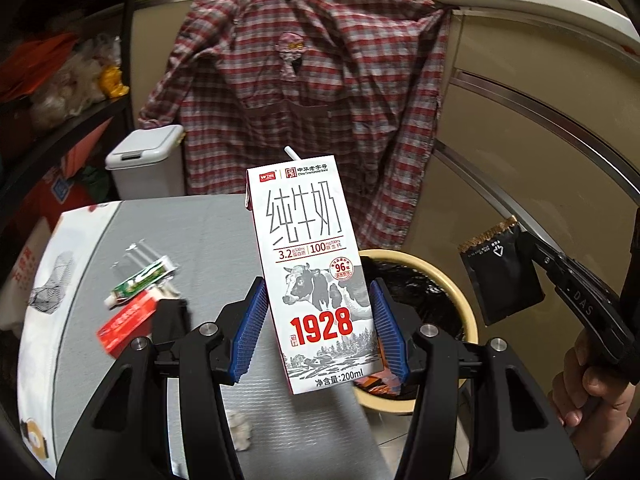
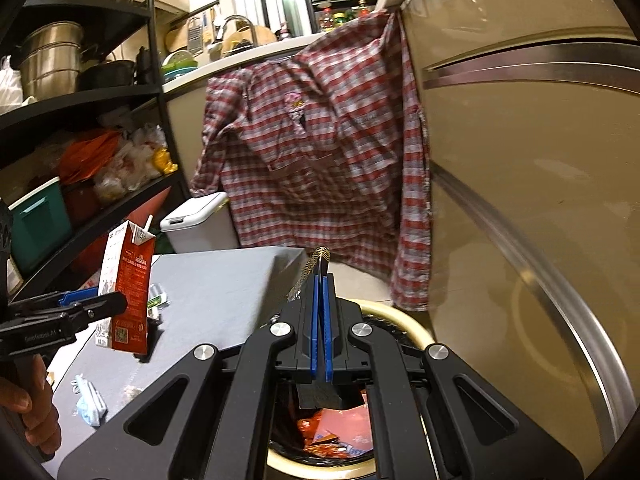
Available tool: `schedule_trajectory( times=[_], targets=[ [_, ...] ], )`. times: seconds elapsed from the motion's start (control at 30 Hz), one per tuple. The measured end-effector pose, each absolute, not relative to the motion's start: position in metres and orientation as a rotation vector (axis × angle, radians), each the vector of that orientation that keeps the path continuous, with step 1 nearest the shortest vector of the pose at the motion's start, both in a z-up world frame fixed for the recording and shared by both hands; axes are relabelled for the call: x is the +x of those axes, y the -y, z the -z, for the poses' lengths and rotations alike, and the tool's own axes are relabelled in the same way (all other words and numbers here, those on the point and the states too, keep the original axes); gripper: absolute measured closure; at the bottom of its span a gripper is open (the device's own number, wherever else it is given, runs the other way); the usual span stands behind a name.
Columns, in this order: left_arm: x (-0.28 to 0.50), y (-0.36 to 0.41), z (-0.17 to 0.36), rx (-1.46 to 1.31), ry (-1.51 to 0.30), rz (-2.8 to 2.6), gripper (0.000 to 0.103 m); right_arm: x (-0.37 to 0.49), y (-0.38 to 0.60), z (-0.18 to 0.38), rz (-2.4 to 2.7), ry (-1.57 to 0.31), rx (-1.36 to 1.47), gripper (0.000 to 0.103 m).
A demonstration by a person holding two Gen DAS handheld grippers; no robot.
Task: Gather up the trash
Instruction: 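Carry the milk carton and black pouch over the bin with both tools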
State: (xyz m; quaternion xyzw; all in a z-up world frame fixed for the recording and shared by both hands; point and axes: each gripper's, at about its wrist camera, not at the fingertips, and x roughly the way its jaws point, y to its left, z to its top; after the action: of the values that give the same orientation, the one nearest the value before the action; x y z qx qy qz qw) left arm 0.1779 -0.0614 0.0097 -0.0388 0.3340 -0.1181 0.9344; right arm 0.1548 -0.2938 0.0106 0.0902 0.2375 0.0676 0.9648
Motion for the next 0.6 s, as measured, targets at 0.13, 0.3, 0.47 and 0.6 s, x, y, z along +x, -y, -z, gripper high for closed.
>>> schedule_trajectory(
  times=[0.13,0.3,0.47,0.6],
  targets=[
    [0.183,0.080,-0.005,-0.070,-0.685,0.275,0.051,0.156,0.298,-0.010,-0.119,-0.473,0.173,0.101],
    [0.187,0.096,0.000,-0.058,-0.688,0.304,0.051,0.158,0.301,-0.010,-0.105,-0.467,0.159,0.101],
    [0.192,0.106,0.003,-0.059,-0.694,0.317,0.051,0.161,0.304,-0.008,-0.099,-0.468,0.161,0.101],
    [0.193,0.112,0.006,-0.051,-0.700,0.330,0.051,0.162,0.304,-0.006,-0.094,-0.470,0.165,0.101]
  ],
)
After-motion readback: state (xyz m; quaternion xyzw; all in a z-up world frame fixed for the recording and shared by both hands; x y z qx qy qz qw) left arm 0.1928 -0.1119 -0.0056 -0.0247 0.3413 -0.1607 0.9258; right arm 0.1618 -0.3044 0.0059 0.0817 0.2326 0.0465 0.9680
